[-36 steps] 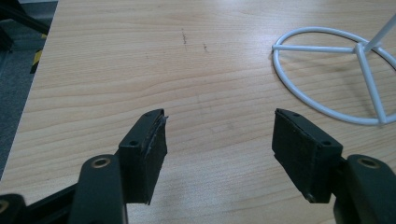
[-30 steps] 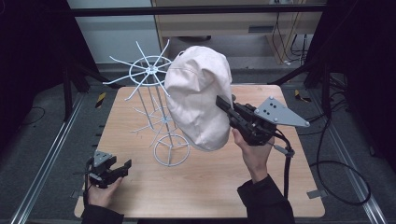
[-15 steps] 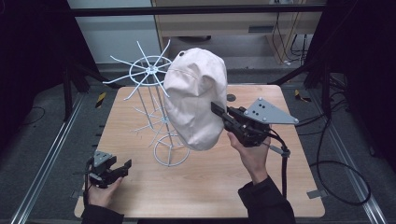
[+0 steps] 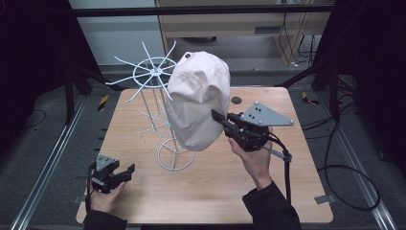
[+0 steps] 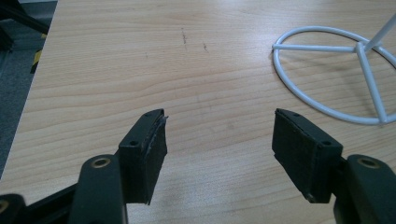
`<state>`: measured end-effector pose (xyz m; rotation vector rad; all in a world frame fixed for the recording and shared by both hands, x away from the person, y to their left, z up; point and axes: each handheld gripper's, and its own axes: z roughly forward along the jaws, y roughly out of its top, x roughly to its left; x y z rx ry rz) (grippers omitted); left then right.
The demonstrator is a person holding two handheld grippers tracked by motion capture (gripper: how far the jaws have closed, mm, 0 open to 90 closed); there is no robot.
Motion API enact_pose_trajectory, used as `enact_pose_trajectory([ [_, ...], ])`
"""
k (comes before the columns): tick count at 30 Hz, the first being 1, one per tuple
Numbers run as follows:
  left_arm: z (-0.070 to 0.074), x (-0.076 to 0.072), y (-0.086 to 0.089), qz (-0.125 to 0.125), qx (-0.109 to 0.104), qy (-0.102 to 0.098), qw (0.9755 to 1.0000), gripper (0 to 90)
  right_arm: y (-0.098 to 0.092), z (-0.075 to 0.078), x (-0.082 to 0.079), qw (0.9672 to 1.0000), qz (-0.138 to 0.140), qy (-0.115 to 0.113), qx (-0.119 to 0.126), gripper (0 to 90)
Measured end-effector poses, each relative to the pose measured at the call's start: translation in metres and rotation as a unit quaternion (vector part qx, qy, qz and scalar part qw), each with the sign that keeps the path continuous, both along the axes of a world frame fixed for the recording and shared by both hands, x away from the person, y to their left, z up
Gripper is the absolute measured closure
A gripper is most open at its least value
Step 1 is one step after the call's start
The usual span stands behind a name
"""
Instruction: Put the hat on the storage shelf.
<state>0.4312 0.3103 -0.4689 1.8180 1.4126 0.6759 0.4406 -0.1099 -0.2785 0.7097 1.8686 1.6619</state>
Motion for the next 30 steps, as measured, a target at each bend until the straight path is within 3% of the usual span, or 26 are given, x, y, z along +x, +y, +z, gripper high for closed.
enact_pose_trajectory([
  [7, -0.0001, 0.0, 0.0, 0.0, -0.001, 0.0, 1.0, 35.1, 0.0045, -0.0029, 0.0037, 0.9998, -0.002, 0.017, -0.013, 83.3],
  [17, -0.0003, 0.0002, -0.0005, -0.001, -0.001, 0.001, 1.0, 35.1, 0.0073, -0.0037, 0.0045, 0.9995, -0.007, 0.021, -0.021, 78.6],
  [30, -0.0004, 0.0004, -0.0005, 0.0, 0.0, 0.001, 1.0, 35.1, 0.0054, -0.0019, 0.0014, 0.9992, -0.035, 0.004, -0.019, 53.9],
])
